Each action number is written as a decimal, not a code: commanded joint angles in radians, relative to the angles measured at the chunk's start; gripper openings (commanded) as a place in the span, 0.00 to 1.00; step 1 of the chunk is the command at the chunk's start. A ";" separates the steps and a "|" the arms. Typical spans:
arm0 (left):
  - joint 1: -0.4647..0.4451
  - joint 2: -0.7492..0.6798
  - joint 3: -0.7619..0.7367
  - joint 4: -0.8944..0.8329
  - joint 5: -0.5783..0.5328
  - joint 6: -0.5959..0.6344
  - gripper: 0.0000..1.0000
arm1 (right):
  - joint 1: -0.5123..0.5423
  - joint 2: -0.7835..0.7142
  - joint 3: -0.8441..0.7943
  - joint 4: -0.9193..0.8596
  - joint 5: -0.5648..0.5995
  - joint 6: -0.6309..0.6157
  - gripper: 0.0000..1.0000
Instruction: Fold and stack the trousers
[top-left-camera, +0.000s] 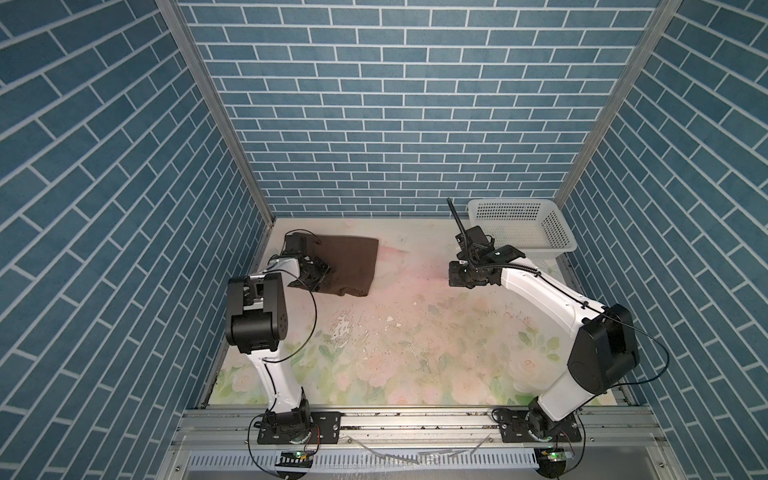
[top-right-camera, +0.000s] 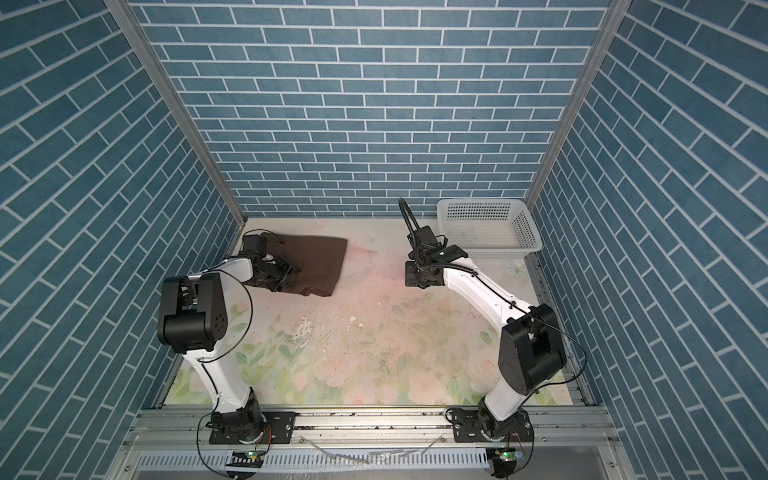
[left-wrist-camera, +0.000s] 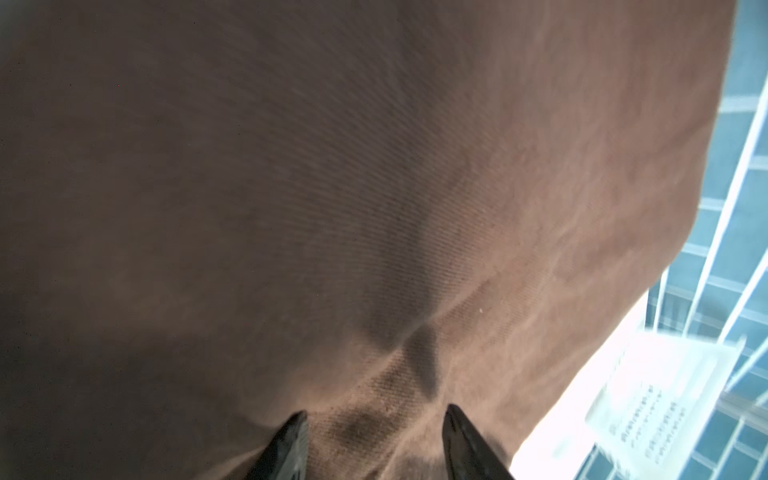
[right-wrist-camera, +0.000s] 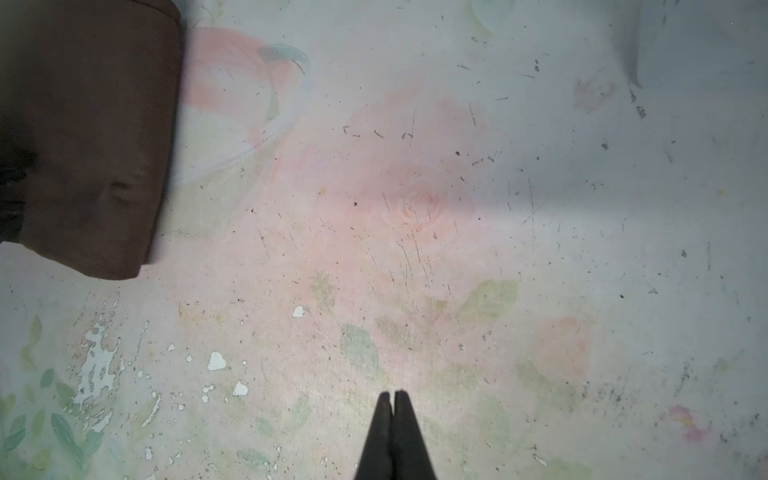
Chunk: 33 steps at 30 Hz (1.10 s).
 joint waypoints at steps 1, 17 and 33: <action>0.018 0.094 0.048 -0.032 -0.139 0.001 0.54 | -0.006 -0.035 -0.002 -0.044 0.042 -0.013 0.00; 0.011 0.311 0.268 0.012 -0.111 -0.083 0.56 | -0.007 -0.177 -0.127 -0.110 0.149 0.038 0.00; -0.020 0.323 0.301 0.131 -0.056 -0.142 0.59 | -0.007 -0.213 -0.160 -0.121 0.174 0.060 0.00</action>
